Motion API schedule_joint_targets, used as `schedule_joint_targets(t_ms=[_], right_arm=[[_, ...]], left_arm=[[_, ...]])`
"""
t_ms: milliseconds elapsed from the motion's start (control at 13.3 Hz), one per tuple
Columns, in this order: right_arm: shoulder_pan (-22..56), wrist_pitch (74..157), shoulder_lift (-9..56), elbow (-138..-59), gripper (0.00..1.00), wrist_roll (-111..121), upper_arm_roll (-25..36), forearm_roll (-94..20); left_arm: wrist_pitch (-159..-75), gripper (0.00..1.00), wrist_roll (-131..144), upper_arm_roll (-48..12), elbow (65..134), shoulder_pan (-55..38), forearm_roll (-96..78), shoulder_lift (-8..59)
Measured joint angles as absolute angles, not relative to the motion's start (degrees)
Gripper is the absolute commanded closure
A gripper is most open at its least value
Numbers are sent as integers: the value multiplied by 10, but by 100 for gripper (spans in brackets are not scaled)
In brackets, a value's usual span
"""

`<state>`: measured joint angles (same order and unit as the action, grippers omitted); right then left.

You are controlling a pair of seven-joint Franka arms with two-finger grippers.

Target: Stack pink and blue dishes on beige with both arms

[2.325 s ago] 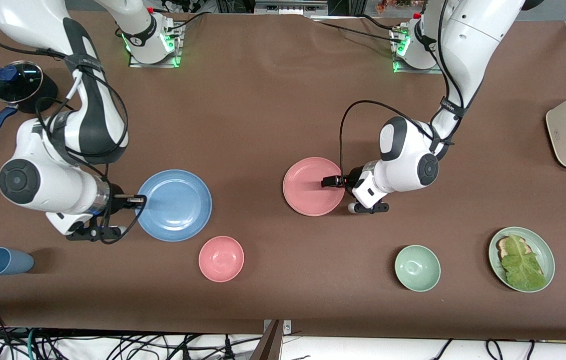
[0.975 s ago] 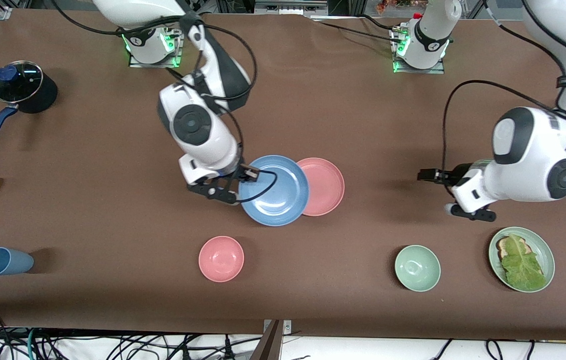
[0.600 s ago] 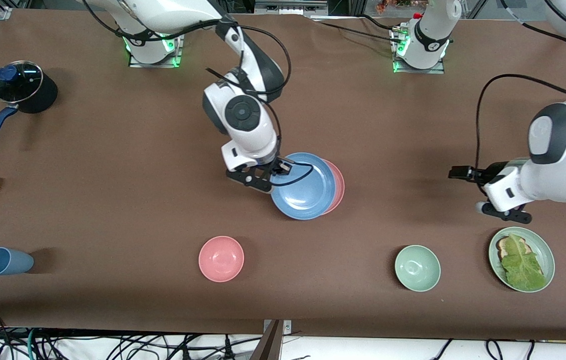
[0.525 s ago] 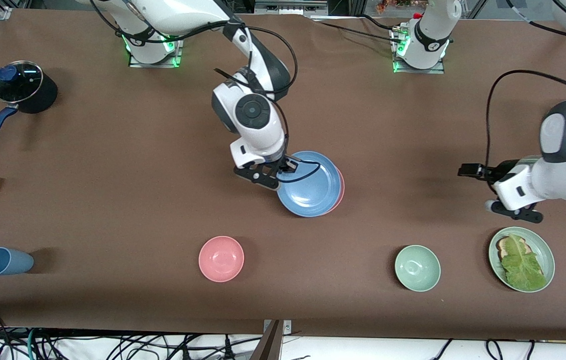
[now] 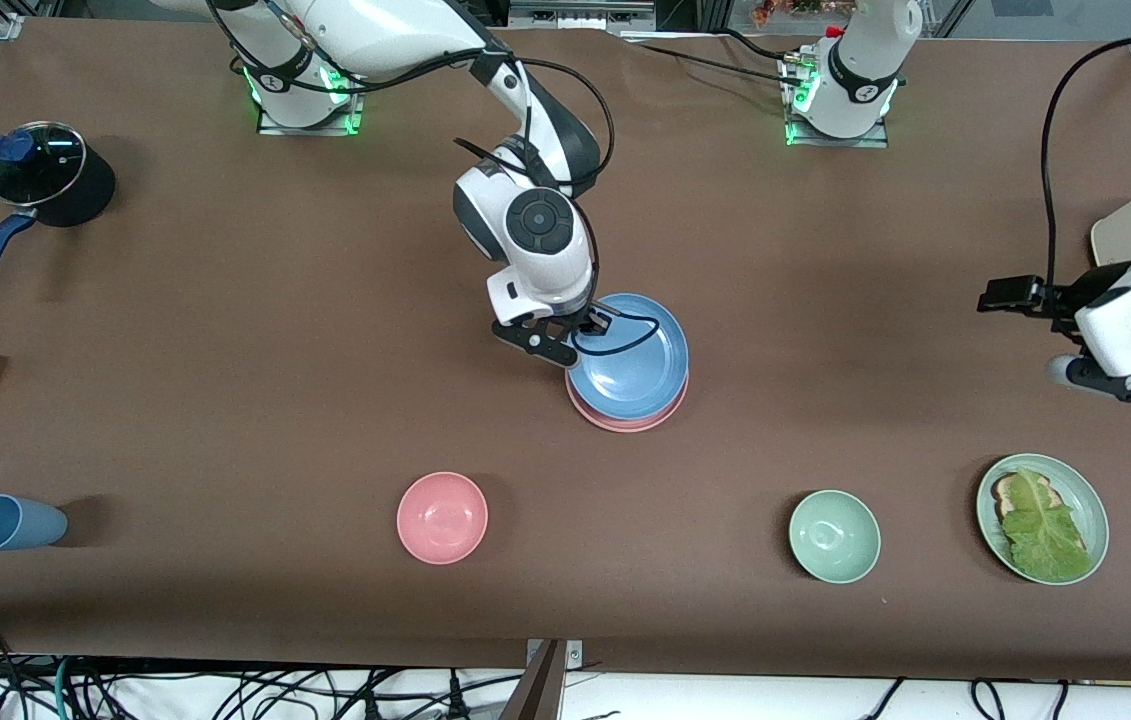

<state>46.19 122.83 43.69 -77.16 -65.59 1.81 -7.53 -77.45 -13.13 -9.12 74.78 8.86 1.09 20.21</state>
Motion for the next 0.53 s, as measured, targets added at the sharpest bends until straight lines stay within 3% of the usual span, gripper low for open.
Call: schedule_joint_targets(t_ms=[225,300,450,525], right_arm=[[470,1249,454,-772,100,-661,18,-75],[470,1252,456,-772,96,-661,18,-75],[470,1253,456,-771,33,-661,21,-75],[470,1253,456,-770,22,-661,22,-75]], left_arm=[[-774,0,-130,-95,725,82,31,181],[-774,0,-130,-94,712,82,31,172],[-760,0,-130,-90,701,82,31,144],[-741,0,-130,-89,702,82,31,132]])
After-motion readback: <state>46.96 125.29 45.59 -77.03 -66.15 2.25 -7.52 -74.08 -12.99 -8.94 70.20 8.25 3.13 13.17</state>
